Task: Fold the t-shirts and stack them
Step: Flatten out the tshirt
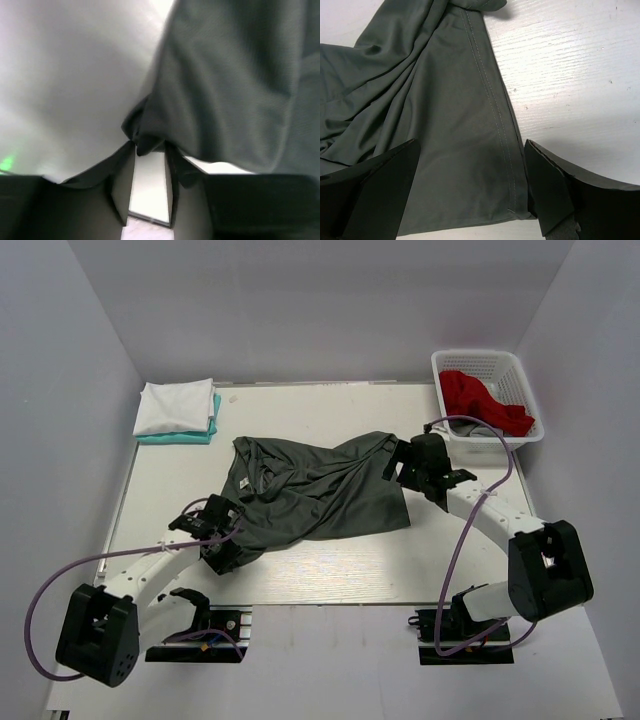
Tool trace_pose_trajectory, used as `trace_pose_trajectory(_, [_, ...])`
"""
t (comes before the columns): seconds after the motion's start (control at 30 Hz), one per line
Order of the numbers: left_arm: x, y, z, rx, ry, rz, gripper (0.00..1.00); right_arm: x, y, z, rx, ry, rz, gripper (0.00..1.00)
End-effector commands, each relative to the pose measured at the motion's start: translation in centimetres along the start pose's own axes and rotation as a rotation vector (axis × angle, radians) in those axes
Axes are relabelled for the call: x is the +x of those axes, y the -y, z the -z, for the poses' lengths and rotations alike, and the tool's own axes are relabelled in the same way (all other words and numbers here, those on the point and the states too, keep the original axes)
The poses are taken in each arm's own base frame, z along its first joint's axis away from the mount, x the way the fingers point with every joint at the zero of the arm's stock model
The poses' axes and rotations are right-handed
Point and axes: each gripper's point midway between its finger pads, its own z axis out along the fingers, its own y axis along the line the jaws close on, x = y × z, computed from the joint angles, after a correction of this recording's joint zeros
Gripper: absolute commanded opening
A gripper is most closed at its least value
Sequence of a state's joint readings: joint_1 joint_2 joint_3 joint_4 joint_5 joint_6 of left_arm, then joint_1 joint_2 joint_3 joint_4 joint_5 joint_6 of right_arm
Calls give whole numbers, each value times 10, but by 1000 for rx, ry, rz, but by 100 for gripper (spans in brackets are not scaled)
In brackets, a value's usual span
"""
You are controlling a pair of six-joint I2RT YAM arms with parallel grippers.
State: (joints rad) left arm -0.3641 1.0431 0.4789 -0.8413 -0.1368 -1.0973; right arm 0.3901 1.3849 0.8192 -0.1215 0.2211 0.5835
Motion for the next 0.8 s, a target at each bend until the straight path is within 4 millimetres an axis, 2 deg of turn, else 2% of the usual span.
trace_pose_trajectory(0.0, [-15,16,-12,32,69,-13,33,4,3,1,8,-2,-30,90])
trace_pose_trajectory(0.1, [-18,13,-15,1,79,-29,33,11,13,5,40,-15,-38,90])
trace_pose_trajectory(0.13, [-20,8,-18,-28,91,-44,42,16,16,7,53,-33,-39,90])
trace_pose_trajectory(0.2, [-22,11,-17,-27,92,-44,45,22,23,13,75,-44,-39,90])
trace_pose_trajectory(0.33, [-29,16,-17,-27,107,-60,61,37,39,27,122,-84,-40,90])
trace_pose_trajectory(0.4, [-31,15,-19,-27,121,-59,61,43,43,33,128,-91,-40,90])
trace_pose_trajectory(0.43, [-31,11,-22,-33,121,-63,58,55,49,33,134,-118,-35,90])
trace_pose_trajectory(0.5, [-33,15,-24,-21,128,-74,52,58,46,37,106,-122,-41,90])
trace_pose_trajectory(0.53, [-32,15,-28,-21,128,-74,49,65,47,37,92,-143,-31,90])
trace_pose_trajectory(0.57, [-34,17,-28,-12,133,-82,37,71,48,37,82,-152,-29,90])
trace_pose_trajectory(0.6, [-30,15,-30,-20,114,-86,32,72,46,38,66,-157,-35,90])
trace_pose_trajectory(0.63, [-29,14,-32,-28,110,-88,23,77,47,39,63,-169,-34,90])
trace_pose_trajectory(0.67, [-29,13,-33,-36,105,-98,2,83,46,40,52,-188,-32,90])
trace_pose_trajectory(0.77, [-29,11,-33,-54,108,-110,0,96,49,38,45,-218,-28,86])
